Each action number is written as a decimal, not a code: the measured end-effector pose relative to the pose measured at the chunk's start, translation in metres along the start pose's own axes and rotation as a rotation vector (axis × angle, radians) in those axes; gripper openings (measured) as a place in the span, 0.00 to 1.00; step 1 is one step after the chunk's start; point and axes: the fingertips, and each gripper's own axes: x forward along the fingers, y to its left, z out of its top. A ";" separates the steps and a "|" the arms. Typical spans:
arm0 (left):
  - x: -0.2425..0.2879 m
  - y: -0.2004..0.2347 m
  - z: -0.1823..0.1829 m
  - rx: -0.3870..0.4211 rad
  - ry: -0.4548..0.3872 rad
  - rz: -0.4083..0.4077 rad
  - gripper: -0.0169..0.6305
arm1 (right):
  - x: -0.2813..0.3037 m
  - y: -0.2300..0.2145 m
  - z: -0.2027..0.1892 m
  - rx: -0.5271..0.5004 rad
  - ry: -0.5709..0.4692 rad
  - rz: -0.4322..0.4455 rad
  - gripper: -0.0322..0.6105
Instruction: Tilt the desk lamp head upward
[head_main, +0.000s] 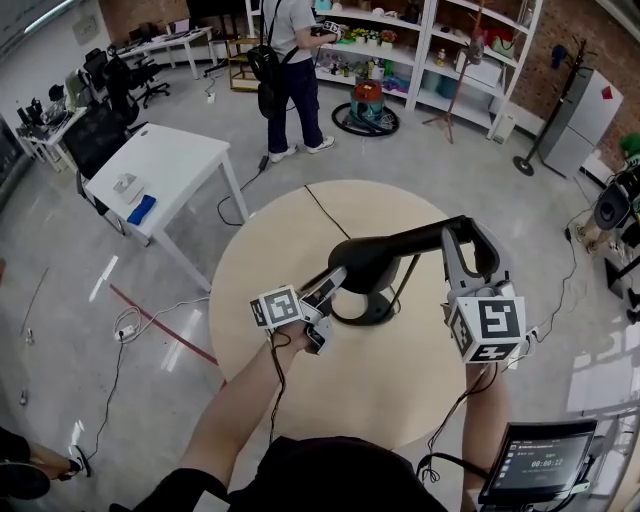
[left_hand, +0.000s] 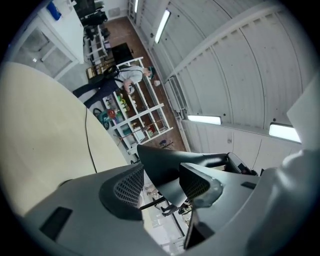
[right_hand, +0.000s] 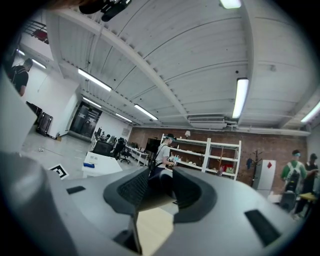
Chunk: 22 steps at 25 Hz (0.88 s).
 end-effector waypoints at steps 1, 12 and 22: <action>-0.001 -0.001 0.004 0.015 -0.003 0.004 0.38 | 0.000 -0.001 -0.001 0.009 0.000 -0.002 0.28; -0.010 -0.010 0.044 0.126 -0.042 0.029 0.34 | -0.002 -0.008 -0.016 0.099 0.007 0.003 0.28; -0.024 -0.039 0.090 0.251 -0.096 0.004 0.34 | -0.008 -0.009 -0.033 0.234 -0.005 0.015 0.28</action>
